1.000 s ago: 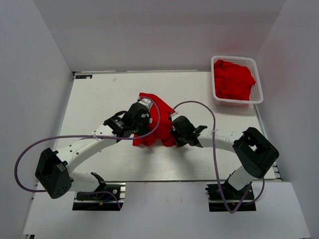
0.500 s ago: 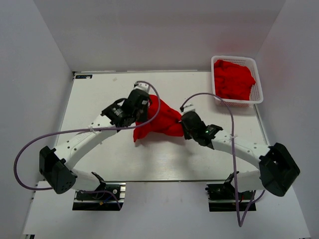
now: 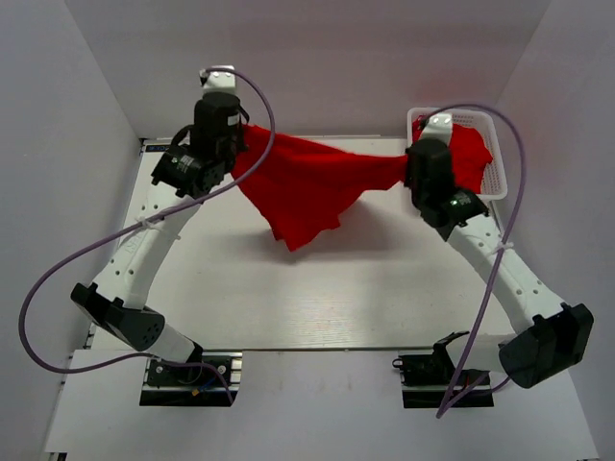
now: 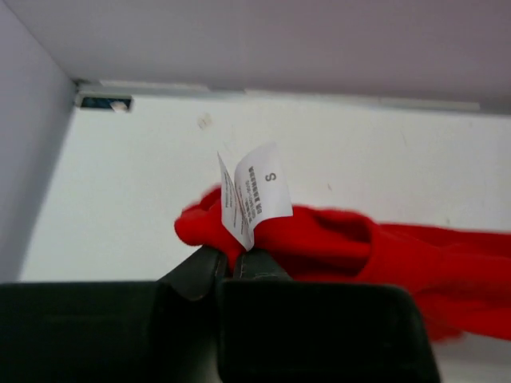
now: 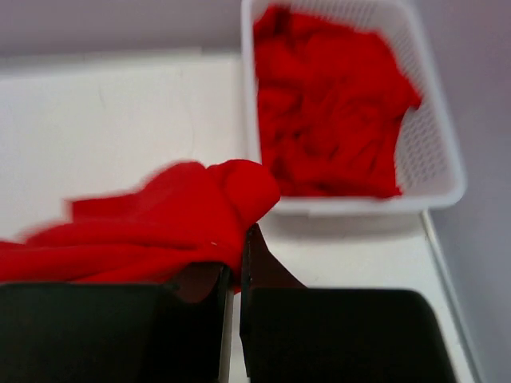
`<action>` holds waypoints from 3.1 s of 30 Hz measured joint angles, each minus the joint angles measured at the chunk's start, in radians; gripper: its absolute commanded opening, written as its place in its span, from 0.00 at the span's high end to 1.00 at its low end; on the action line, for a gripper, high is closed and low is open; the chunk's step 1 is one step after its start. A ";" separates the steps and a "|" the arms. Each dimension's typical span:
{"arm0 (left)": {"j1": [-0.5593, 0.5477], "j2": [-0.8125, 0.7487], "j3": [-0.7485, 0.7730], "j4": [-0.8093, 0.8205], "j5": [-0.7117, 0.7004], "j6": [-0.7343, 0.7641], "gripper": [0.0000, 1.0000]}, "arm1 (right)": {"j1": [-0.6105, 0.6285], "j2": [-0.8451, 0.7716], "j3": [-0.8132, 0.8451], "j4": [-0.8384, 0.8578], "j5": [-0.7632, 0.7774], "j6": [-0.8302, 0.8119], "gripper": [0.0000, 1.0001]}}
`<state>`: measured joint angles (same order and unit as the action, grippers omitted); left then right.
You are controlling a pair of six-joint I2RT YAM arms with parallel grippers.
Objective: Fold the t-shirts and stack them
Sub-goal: Flatten out the tshirt
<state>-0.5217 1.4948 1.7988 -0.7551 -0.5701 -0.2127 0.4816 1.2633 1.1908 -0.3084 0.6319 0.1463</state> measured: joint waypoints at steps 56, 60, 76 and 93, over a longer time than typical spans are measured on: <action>0.412 0.812 0.255 -0.034 0.162 -0.051 0.00 | -0.155 1.027 0.812 -0.024 -0.454 -0.125 0.10; 0.453 0.817 0.329 -0.029 0.221 -0.037 0.00 | -0.155 1.004 0.818 -0.031 -0.508 -0.127 0.10; 0.439 0.269 -0.280 -0.043 0.381 -0.097 0.00 | -0.145 0.435 0.289 -0.056 -0.626 -0.037 0.10; 0.386 -0.455 -1.091 -0.152 0.570 -0.386 0.00 | -0.126 0.005 -0.264 -0.135 -0.567 0.118 0.10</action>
<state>-0.1352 1.0397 0.7078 -0.9073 -0.0006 -0.5987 0.3557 1.2678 0.9268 -0.4435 0.0647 0.2646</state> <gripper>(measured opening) 0.997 0.904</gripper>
